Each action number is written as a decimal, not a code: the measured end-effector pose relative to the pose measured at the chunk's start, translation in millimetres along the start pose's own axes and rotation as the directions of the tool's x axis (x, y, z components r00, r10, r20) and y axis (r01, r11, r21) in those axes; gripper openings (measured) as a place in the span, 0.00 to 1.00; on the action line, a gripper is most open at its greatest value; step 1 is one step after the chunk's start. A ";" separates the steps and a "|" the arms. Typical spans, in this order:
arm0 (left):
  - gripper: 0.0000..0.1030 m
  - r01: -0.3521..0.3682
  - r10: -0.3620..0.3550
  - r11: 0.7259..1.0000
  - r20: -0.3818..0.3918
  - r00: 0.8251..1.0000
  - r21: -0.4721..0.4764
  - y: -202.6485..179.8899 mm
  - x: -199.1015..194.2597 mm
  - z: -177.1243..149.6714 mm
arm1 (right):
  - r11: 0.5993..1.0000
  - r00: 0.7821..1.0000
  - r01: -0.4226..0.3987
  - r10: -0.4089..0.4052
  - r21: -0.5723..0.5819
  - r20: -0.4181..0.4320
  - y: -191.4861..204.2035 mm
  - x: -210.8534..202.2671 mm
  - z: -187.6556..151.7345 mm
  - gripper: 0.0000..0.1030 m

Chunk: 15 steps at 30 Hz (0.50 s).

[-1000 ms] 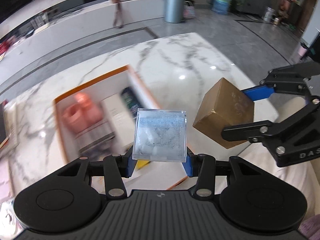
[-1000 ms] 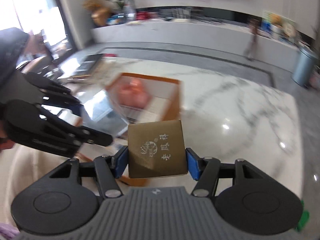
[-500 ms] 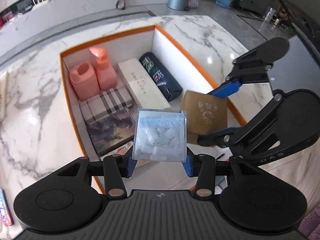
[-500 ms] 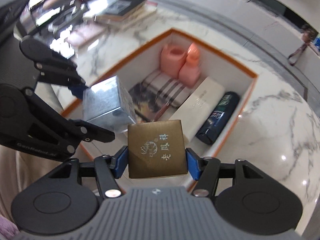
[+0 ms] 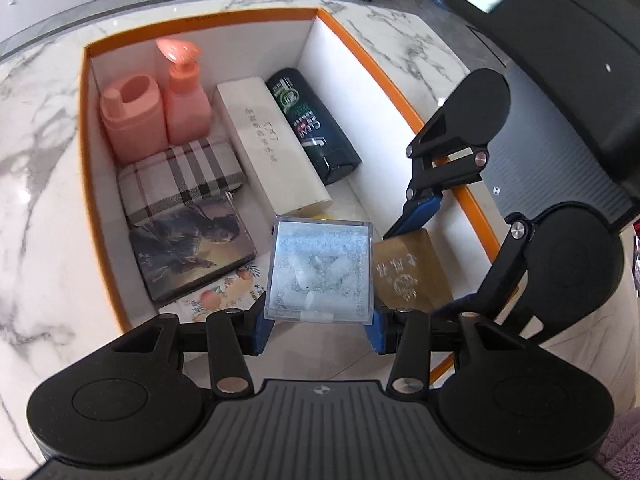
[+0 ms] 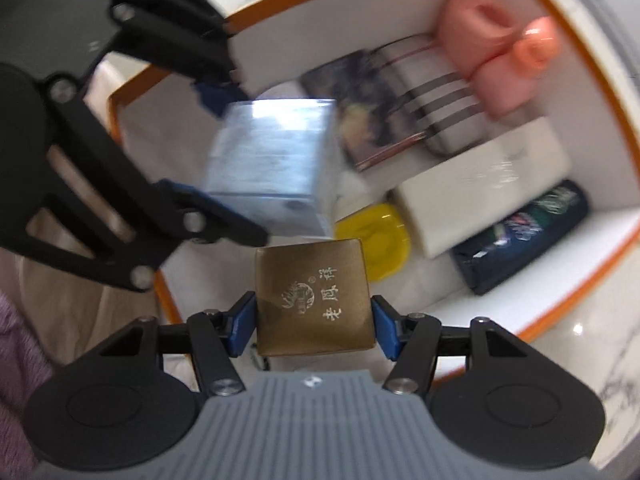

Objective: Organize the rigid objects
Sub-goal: 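Carry the clear cube and brown box over the box with both tools, then lower the brown box and open the right tool while left lowers the clear cube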

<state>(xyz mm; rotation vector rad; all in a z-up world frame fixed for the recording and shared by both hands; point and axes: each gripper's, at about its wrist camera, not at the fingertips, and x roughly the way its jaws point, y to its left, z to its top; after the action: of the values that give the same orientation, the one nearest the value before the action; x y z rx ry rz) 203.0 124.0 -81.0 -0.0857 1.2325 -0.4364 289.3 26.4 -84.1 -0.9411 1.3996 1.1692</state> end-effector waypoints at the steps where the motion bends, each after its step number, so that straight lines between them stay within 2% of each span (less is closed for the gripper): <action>1: 0.51 0.006 -0.006 1.000 -0.010 1.000 -0.003 -0.1 3.1 -0.3 | 1.000 1.000 -0.020 0.019 -0.009 -0.021 -1.3 2.6 1.1 0.59; 5: 0.51 0.018 -0.018 1.000 -0.051 0.999 -0.004 -4.3 13.8 -1.6 | 0.996 0.993 -0.060 0.052 -0.067 -0.108 -4.3 15.6 3.8 0.60; 9: 0.51 0.032 -0.033 0.999 -0.077 0.996 -0.024 -6.7 19.8 -5.7 | 0.994 0.981 -0.091 0.079 -0.062 -0.175 -13.0 24.4 6.2 0.61; 15: 0.51 0.030 -0.035 0.998 -0.098 0.995 -0.048 -2.2 19.5 -13.5 | 0.993 0.981 -0.060 0.040 -0.101 -0.192 -9.1 22.9 5.2 0.62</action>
<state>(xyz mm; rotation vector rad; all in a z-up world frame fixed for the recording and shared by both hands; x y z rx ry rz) 195.0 117.0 -102.3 -0.1249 1.3401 -0.4447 295.7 30.6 -108.2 -1.1226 1.5323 1.2267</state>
